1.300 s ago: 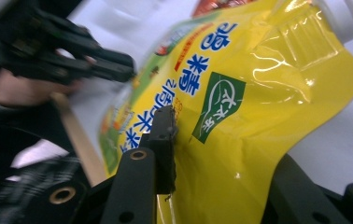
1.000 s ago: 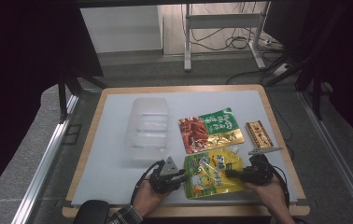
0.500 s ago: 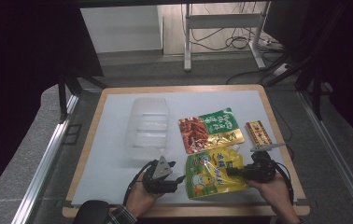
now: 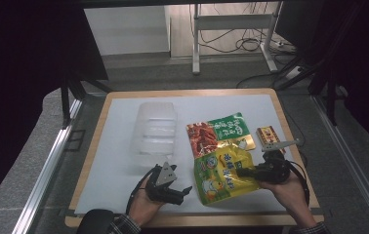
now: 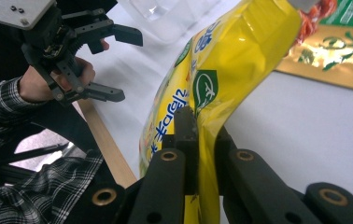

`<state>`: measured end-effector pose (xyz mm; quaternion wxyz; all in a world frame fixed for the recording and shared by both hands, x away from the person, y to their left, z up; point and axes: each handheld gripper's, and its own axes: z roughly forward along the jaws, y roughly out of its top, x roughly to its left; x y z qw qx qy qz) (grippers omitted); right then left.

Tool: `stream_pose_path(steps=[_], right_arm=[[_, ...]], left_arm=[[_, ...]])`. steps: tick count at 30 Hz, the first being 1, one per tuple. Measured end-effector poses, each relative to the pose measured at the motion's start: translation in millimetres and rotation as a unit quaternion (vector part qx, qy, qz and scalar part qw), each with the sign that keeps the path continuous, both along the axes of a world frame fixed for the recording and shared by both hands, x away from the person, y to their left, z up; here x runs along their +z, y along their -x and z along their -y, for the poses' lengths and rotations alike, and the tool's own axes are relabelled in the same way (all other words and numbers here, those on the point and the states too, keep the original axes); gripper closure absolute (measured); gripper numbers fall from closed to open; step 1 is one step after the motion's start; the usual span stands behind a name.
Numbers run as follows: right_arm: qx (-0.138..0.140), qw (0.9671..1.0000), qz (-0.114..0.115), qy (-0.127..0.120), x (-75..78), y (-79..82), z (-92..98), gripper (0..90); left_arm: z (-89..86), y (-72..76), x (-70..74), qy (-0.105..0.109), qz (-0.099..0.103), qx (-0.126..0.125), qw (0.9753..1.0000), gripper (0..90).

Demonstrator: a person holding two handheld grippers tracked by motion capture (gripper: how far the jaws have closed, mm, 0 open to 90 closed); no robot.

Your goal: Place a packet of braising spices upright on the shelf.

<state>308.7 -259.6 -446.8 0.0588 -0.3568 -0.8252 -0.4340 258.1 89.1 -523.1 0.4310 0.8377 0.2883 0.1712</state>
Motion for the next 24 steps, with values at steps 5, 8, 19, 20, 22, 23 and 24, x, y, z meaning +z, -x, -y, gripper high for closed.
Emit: stream_pose_path(steps=[5, 8, 19, 20, 22, 23, 24], right_arm=[[0.003, 0.9999, 0.013, 0.009, 10.5, -1.7, -2.8, 87.3], [0.005, 0.9997, 0.019, 0.015, 17.0, -2.8, -4.2, 87.5], [0.019, 0.9982, 0.048, 0.030, 39.3, -9.3, -11.9, 89.0], [0.019, 0.9982, 0.049, 0.029, 40.2, -9.9, -12.5, 89.0], [0.020, 0.9980, 0.052, 0.030, 42.2, -10.9, -13.3, 89.0], [0.020, 0.9979, 0.054, 0.030, 43.2, -11.4, -13.5, 89.0], [0.021, 0.9978, 0.056, 0.030, 44.4, -12.1, -13.7, 89.0]], left_arm=[[-1.5, -0.2, 0.6, -0.004, 0.005, -0.001, 1.0000, 9.4], [-2.8, -0.4, 0.9, -0.010, 0.010, 0.001, 0.9999, 8.3], [-10.0, -2.1, 1.7, -0.009, 0.010, 0.003, 0.9999, 7.3], [-10.0, -2.2, 1.5, -0.009, 0.010, 0.002, 0.9999, 7.3], [-10.0, -2.4, 1.1, -0.011, 0.011, 0.002, 0.9999, 7.3], [-10.1, -2.5, 0.9, -0.012, 0.010, 0.002, 0.9999, 7.3], [-10.1, -2.6, 0.6, -0.013, 0.010, 0.001, 0.9999, 7.4]])
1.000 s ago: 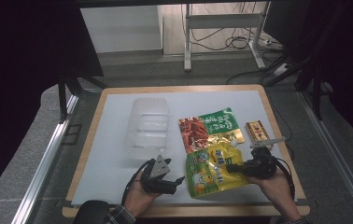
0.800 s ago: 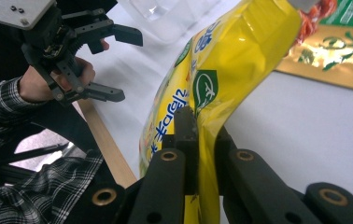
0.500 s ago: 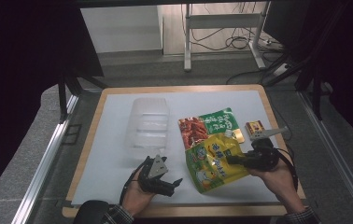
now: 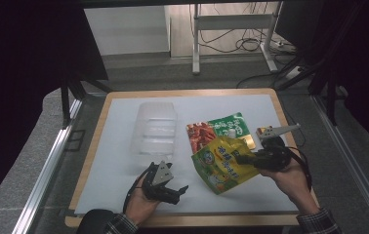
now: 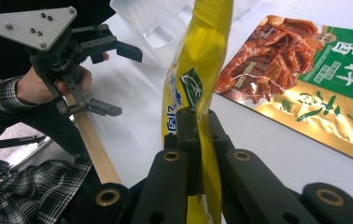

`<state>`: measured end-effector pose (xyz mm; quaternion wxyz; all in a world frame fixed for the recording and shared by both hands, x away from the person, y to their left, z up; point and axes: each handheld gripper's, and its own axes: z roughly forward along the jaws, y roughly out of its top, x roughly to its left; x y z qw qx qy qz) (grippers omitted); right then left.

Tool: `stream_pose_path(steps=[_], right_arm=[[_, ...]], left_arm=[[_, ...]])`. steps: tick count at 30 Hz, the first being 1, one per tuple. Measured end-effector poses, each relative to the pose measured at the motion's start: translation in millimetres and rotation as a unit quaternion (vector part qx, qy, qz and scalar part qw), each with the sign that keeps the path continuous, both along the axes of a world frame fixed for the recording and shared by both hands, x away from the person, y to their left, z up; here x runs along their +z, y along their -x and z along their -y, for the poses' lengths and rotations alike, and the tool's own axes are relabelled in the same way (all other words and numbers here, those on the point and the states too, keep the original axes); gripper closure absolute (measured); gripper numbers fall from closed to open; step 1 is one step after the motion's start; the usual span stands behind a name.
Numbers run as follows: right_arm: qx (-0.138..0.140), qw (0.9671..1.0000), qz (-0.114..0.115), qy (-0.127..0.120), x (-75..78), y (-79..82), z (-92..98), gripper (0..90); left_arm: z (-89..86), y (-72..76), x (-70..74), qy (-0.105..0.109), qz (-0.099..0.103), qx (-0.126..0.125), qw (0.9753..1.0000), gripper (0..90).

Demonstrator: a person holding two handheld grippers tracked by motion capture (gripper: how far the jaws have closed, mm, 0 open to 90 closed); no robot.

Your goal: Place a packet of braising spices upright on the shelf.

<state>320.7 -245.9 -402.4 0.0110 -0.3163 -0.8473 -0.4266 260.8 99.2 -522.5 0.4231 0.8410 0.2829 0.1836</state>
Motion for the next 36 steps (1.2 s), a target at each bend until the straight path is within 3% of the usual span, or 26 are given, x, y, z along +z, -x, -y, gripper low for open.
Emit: stream_pose_path(steps=[17, 36], right_arm=[[0.000, 0.9990, 0.039, 0.021, 23.2, -13.8, -5.4, 89.2], [0.005, 0.9982, 0.057, 0.021, 40.3, -40.1, -22.1, 89.1]], left_arm=[[1.4, 0.7, -1.1, -0.008, -0.001, -0.006, 1.0000, 7.3], [1.2, 12.0, -1.0, -0.006, 0.000, -0.010, 0.9999, 5.2]])
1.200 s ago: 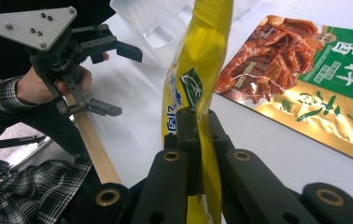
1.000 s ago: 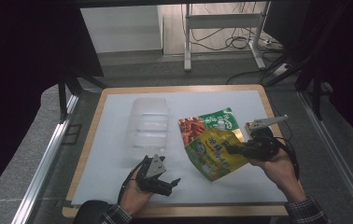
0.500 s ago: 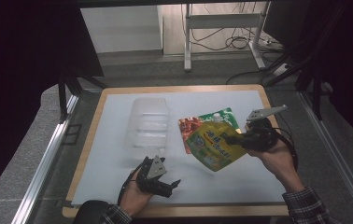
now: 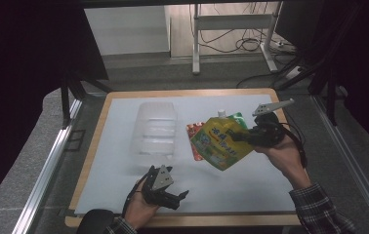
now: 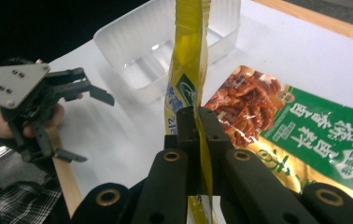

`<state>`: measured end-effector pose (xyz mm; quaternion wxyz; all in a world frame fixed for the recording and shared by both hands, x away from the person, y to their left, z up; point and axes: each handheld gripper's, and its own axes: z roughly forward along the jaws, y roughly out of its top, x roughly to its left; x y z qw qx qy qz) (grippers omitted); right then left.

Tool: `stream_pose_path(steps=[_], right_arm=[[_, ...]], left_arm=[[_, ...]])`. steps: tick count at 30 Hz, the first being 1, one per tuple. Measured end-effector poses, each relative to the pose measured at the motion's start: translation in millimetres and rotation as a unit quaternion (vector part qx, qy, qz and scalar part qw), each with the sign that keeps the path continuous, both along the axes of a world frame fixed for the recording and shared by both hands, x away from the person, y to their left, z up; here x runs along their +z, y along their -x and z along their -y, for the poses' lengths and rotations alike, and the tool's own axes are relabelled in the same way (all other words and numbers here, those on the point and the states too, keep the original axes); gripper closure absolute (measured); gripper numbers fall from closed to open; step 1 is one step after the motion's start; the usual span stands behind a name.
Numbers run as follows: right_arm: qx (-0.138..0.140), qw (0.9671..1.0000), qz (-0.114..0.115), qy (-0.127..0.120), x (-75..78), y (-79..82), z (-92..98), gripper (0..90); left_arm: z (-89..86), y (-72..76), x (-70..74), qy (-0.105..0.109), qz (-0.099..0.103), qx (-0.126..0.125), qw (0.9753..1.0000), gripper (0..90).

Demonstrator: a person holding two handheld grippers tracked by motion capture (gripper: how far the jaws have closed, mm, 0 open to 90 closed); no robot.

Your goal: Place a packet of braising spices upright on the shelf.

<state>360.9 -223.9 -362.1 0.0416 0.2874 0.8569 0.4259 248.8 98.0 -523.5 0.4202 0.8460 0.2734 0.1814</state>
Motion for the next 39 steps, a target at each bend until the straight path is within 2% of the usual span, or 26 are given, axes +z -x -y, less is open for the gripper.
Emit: stream_pose_path(steps=[11, 29, 39], right_arm=[[-0.002, 0.9999, 0.010, 0.000, 7.1, -19.5, -8.3, 89.2], [-0.004, 0.9998, 0.019, 0.004, 13.9, -48.8, -25.1, 89.2], [-0.002, 0.9998, 0.021, 0.002, 16.5, -64.7, -35.9, 89.1]], left_arm=[[-2.1, 9.0, 0.9, 0.005, -0.001, 0.000, 1.0000, 4.5], [-3.6, 8.7, 1.1, 0.003, 0.001, 0.003, 1.0000, 4.3], [-5.8, 11.9, 2.2, 0.010, 0.001, 0.006, 0.9999, 4.3]])
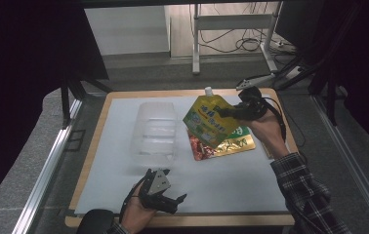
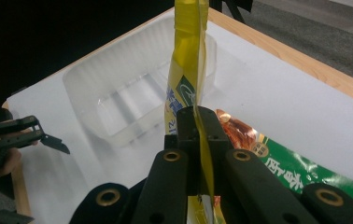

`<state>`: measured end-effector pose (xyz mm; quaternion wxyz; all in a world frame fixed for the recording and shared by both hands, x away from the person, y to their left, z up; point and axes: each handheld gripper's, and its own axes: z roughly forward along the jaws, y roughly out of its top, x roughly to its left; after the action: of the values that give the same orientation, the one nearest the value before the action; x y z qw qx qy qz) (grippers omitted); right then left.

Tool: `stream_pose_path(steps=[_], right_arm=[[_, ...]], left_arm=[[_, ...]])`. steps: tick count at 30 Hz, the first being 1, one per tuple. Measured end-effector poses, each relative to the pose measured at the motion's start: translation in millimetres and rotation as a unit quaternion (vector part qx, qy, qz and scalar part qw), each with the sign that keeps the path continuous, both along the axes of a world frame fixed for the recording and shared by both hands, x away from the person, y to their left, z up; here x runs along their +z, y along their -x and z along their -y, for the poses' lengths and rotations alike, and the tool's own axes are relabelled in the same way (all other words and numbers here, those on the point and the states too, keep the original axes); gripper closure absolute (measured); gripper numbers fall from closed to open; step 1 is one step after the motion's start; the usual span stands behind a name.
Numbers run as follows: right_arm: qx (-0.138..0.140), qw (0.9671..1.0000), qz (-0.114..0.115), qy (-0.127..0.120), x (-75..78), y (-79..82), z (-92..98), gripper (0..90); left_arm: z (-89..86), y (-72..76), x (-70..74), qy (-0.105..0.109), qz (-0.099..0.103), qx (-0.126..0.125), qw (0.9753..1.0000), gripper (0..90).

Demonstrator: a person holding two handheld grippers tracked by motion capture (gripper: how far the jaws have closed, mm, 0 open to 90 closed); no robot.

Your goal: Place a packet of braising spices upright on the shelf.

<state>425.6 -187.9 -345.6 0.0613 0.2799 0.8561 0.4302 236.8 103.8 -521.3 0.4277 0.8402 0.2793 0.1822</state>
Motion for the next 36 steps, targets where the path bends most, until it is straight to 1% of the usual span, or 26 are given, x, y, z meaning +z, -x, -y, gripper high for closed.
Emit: stream_pose_path(steps=[6, 12, 15, 16, 18, 19, 21, 29, 30, 36], right_arm=[[0.002, 1.0000, 0.002, 0.001, 3.2, -7.4, -8.5, 89.2], [0.007, 0.9999, 0.010, 0.004, 10.4, -16.7, -21.8, 89.1], [0.008, 0.9999, 0.012, 0.003, 12.0, -18.9, -25.2, 89.2], [0.008, 0.9999, 0.013, 0.004, 13.5, -20.8, -28.3, 89.2], [0.010, 0.9998, 0.015, 0.004, 15.0, -23.4, -31.9, 89.1], [0.010, 0.9998, 0.015, 0.004, 15.0, -23.4, -31.9, 89.1], [0.013, 0.9998, 0.017, 0.004, 16.4, -27.0, -36.3, 89.1], [0.017, 0.9996, 0.021, 0.006, 18.5, -37.5, -47.1, 89.2], [0.019, 0.9995, 0.024, 0.007, 19.2, -40.4, -50.0, 89.1], [0.022, 0.9992, 0.031, 0.008, 22.3, -46.5, -58.8, 89.2]], left_arm=[[-1.0, -0.7, 0.0, 0.000, -0.001, 0.000, 1.0000, 4.3], [-0.2, -1.0, -0.9, -0.002, -0.002, -0.002, 1.0000, 4.3], [0.0, -1.2, -1.2, -0.005, -0.002, -0.003, 1.0000, 4.3], [0.4, -1.1, -1.5, -0.002, -0.002, -0.002, 1.0000, 4.4], [0.7, -1.3, -1.8, -0.003, -0.002, -0.003, 1.0000, 4.4], [0.4, -1.6, -1.6, -0.007, -0.002, -0.005, 1.0000, 4.4], [0.8, -1.5, -1.8, -0.008, -0.001, -0.006, 1.0000, 4.4], [-0.2, -2.4, -1.9, -0.008, -0.002, -0.008, 0.9999, 4.4], [-0.4, -2.5, -1.8, -0.008, -0.002, -0.008, 0.9999, 4.4], [0.4, -2.4, -2.1, -0.009, -0.003, -0.011, 0.9999, 4.4]])
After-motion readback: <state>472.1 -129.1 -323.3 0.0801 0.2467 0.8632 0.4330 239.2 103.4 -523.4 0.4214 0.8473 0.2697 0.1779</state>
